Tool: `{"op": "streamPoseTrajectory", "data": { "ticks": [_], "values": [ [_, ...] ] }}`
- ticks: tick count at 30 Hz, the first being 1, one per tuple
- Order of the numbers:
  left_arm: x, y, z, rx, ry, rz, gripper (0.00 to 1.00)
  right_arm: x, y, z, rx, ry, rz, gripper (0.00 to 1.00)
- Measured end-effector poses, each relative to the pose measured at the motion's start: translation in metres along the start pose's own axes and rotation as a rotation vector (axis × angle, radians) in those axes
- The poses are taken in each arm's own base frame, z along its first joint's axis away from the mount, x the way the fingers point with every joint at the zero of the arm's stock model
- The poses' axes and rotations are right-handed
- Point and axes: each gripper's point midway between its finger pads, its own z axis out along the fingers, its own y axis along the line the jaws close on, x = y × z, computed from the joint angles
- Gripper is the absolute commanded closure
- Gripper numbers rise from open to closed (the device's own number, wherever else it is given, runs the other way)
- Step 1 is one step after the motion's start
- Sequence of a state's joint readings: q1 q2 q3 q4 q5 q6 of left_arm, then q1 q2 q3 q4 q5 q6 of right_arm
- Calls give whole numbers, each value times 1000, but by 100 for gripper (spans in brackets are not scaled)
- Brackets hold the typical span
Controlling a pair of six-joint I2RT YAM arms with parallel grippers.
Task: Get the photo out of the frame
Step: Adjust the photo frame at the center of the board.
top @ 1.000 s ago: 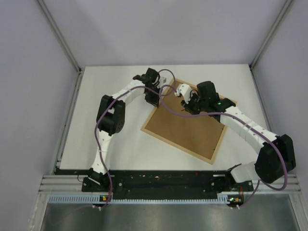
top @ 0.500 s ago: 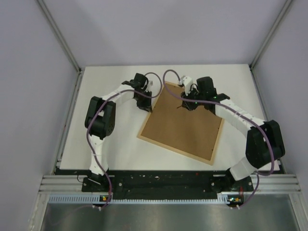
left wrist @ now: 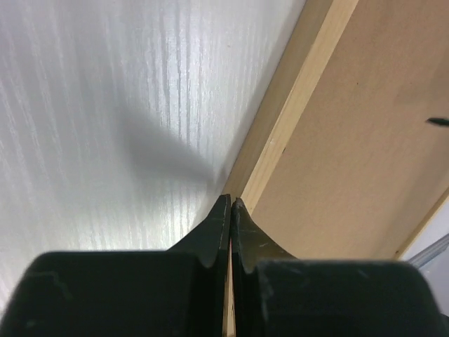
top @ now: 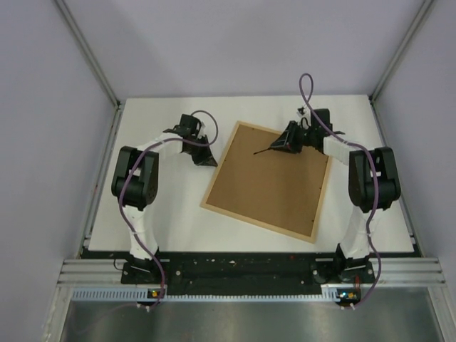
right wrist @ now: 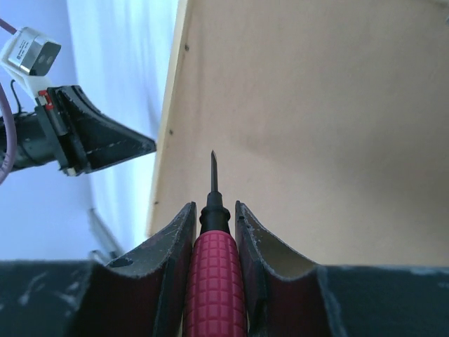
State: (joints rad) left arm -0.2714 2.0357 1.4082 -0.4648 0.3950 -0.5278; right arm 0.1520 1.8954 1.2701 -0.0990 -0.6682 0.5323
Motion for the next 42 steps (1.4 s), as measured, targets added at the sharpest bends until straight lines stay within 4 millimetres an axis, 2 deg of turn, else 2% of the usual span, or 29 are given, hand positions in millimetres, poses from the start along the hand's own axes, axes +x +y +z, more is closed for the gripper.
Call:
{"op": "streamPoseTrajectory", "data": {
  "ticks": [3, 7, 12, 16, 21, 25, 27, 29, 37, 39, 42],
  "values": [
    [-4, 1, -1, 24, -33, -54, 100, 21, 0, 8, -34, 43, 174, 100],
    [-5, 0, -1, 42, -37, -102, 100, 19, 6, 11, -63, 23, 287, 100],
    [-7, -4, 0, 49, -45, -132, 100, 12, 12, 14, -85, -15, 356, 100],
    [-5, -7, 4, 56, -49, -151, 100, 26, 11, 21, -61, 0, 403, 100],
    [5, -22, 10, 67, -42, -122, 100, 39, 20, 30, -48, 21, 398, 100],
    [9, -31, 12, 56, -29, -93, 77, 41, 14, 31, -15, 16, 398, 100],
    [7, -34, 11, 47, -32, -75, 68, 41, 10, 31, 1, 12, 399, 100],
    [1, -37, 6, 36, -42, -50, 63, 41, 6, 31, 15, 5, 400, 100],
    [-47, -58, -9, 7, -135, 110, 62, 36, -8, 23, 54, -9, 398, 100],
    [-51, -57, -6, -17, -139, 147, 61, 30, -12, 18, 63, -28, 397, 100],
    [-45, -54, 6, -65, -111, 211, 61, 15, -18, 4, 71, -71, 393, 100]
  ]
}}
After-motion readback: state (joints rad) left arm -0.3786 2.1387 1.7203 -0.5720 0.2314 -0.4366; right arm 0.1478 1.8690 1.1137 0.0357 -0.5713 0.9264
